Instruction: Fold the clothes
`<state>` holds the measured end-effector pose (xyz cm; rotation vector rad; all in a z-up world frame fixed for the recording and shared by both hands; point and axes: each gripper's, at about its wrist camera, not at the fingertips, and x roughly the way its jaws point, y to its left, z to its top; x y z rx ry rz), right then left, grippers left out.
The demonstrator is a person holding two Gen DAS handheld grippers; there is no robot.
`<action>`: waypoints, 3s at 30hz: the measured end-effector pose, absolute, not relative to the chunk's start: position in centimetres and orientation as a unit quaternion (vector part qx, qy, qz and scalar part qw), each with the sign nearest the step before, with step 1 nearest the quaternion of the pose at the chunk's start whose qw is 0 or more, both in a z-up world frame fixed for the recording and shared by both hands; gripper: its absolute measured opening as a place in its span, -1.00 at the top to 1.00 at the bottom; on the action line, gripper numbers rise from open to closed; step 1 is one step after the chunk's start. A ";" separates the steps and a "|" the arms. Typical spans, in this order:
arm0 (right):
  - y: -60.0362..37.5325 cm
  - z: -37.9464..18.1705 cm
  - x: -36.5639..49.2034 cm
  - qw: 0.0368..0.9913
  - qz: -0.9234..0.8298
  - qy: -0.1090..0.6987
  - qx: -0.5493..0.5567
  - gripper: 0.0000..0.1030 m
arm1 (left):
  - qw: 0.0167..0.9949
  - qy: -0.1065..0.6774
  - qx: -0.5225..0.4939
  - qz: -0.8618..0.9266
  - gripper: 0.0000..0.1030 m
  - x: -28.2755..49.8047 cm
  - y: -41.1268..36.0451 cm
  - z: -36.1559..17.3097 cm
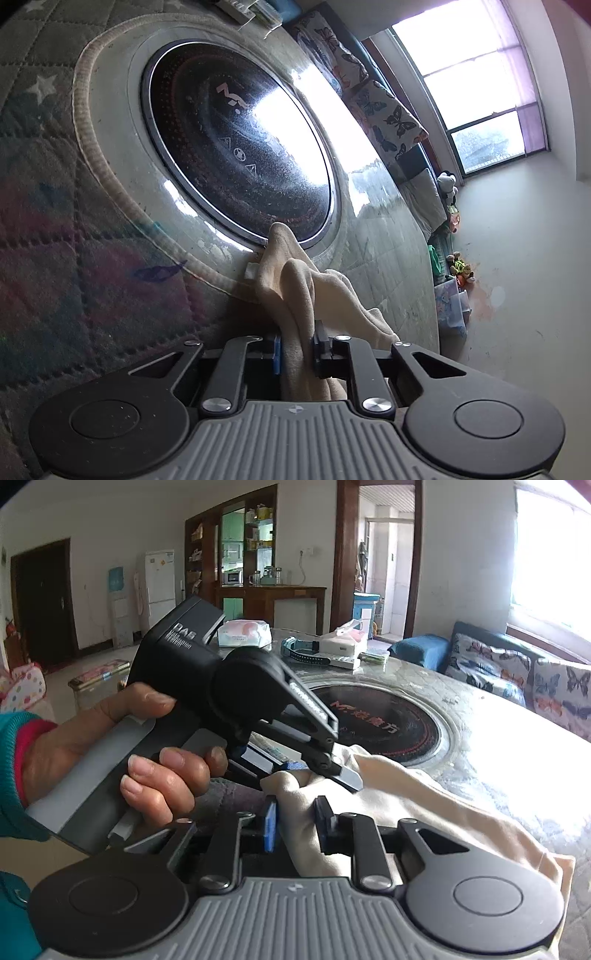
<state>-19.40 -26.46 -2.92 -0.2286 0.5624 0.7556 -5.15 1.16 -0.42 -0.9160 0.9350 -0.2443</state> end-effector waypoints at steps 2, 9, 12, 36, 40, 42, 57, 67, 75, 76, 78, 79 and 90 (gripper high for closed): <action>-27.1 -2.7 -19.2 0.886 0.361 0.275 -0.094 0.54 | 0.791 0.431 -0.419 -0.113 0.68 -5.1 0.9 -0.3; -33.3 -2.9 -17.3 0.927 0.236 0.284 -0.067 0.44 | 0.813 0.423 -0.382 -0.116 0.68 -5.5 -0.3 0.5; -36.2 -3.5 -15.6 0.939 0.173 0.295 -0.043 0.40 | 0.824 0.420 -0.362 -0.115 0.66 -5.7 -0.8 0.7; -43.6 -5.0 -12.8 0.947 0.112 0.291 0.070 0.82 | 0.892 0.368 -0.206 -0.159 0.72 -5.7 -5.9 4.2; -45.1 -2.6 -13.7 0.959 0.085 0.268 0.042 0.82 | 0.886 0.368 -0.203 -0.196 0.72 -4.3 -9.0 5.0; -46.3 -1.8 -13.8 0.963 0.067 0.260 0.034 0.82 | 0.881 0.370 -0.202 -0.214 0.72 -3.5 -10.9 5.1; -56.2 -1.3 -11.5 0.962 -0.085 0.261 -0.004 0.82 | 0.850 0.397 -0.162 -0.307 0.72 3.7 -24.0 3.8; -57.8 -5.4 -9.7 0.943 -0.119 0.311 0.010 0.72 | 0.864 0.405 -0.100 -0.282 0.18 3.6 -24.3 2.9; -55.8 -5.6 -7.7 0.949 -0.057 0.308 0.040 0.22 | 0.893 0.369 -0.052 -0.253 -0.66 2.0 -23.6 3.8; -55.4 -5.8 -7.1 0.947 -0.050 0.313 0.041 0.21 | 0.896 0.365 -0.044 -0.250 -0.72 1.8 -23.6 3.9; -55.1 -6.3 -6.2 0.945 -0.048 0.319 0.044 0.15 | 0.902 0.355 -0.031 -0.245 -0.90 1.8 -23.8 4.0; -54.9 -6.5 -5.7 0.944 -0.047 0.322 0.045 0.15 | 0.904 0.350 -0.025 -0.245 -0.92 1.7 -23.9 4.1; -53.2 -6.3 -6.1 0.946 -0.040 0.321 0.024 -0.37 | 0.915 0.329 -0.018 -0.235 -1.00 0.7 -22.8 3.7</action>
